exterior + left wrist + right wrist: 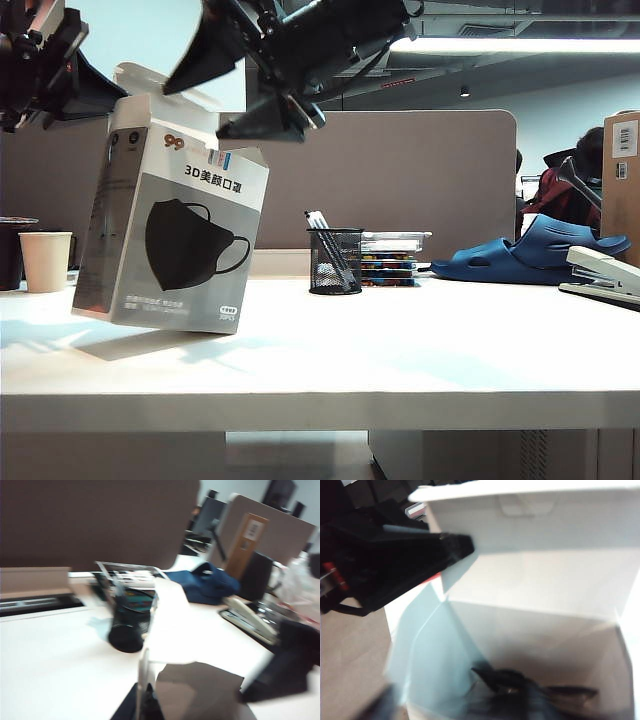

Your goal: Put the mask into the mask box.

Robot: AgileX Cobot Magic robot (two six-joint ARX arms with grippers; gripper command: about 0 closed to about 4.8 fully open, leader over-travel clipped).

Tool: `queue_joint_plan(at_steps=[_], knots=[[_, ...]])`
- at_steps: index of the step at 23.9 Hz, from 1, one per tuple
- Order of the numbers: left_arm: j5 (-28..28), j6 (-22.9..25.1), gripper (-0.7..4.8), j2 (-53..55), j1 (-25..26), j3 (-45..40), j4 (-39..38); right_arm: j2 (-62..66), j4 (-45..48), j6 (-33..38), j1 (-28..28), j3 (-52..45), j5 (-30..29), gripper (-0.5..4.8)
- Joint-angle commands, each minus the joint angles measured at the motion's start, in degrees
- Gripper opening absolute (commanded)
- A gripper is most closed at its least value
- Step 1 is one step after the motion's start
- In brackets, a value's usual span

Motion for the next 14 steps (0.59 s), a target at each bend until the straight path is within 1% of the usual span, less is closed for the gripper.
queue_joint_plan(at_steps=[1, 2, 5, 7, 8, 10, 11, 12, 13, 14], knots=[[-3.6, 3.7, -0.06, -0.1, 0.1, 0.0, -0.6, -2.2, -1.2, -0.1, -0.1, 0.3, -0.2, 0.55], [-3.9, 5.3, -0.06, -0.1, 0.1, 0.0, -1.6, -2.6, -1.5, -0.3, -0.2, 0.3, -0.1, -0.08], [-4.3, 9.6, -0.06, 0.0, 0.1, 0.0, -4.8, -4.4, -1.8, -1.9, -0.9, 0.3, 0.7, -0.06], [-4.3, 11.6, -0.06, 0.3, 0.1, 0.0, -5.7, -5.9, -2.4, -3.0, -1.0, 0.3, 3.8, -0.06], [-4.4, 11.8, -0.06, 0.3, 0.1, 0.0, -6.0, -6.7, -2.9, -3.8, -1.4, 0.3, 5.6, -0.06], [-6.4, 11.9, 0.00, 0.3, 0.1, 0.0, -6.1, -10.4, -6.2, -8.3, -1.7, 0.3, 13.6, -0.06], [-6.4, 11.9, 0.31, 0.3, 0.1, 0.0, -6.1, -11.3, -7.0, -9.1, -2.1, 0.3, 14.8, -0.05], [-6.4, 11.9, 0.77, 0.3, 0.1, 0.0, -6.1, -12.2, -7.8, -9.7, -2.4, 0.3, 15.8, -0.06], [-6.4, 11.9, 1.29, 0.3, 0.1, 0.0, -6.1, -13.0, -8.5, -10.1, -2.8, 0.3, 16.3, -0.05], [-6.4, 11.9, 1.95, 0.3, 0.1, 0.0, -6.1, -13.7, -8.9, -10.4, -3.2, 0.3, 16.8, -0.06]])
